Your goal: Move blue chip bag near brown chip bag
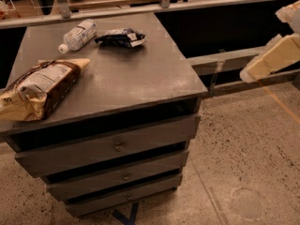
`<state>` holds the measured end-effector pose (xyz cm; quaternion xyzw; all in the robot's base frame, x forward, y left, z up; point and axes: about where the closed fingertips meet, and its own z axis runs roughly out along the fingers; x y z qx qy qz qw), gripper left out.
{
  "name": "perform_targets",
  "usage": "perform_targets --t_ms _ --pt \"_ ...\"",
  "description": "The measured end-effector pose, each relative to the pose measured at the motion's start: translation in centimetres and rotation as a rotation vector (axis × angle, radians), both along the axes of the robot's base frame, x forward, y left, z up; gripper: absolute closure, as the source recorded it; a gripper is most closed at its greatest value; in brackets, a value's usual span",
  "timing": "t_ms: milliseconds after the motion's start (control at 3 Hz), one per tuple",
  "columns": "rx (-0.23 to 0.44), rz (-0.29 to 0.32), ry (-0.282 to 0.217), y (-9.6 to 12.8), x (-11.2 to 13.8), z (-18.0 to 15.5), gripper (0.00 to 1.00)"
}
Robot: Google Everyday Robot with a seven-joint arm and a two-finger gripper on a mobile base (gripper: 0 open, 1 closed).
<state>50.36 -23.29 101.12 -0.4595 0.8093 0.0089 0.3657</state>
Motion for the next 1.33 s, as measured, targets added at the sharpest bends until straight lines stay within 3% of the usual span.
perform_targets --t_ms 333,667,1000,1333 --pt "0.14 -0.088 -0.12 -0.7 2.9 1.4 0.0" --pt "0.227 -0.121 -0.181 0.0 7.1 2.2 0.0" --pt "0.268 -0.109 -0.172 2.0 12.1 2.0 0.0" --pt "0.255 -0.086 -0.144 4.4 15.6 1.9 0.0"
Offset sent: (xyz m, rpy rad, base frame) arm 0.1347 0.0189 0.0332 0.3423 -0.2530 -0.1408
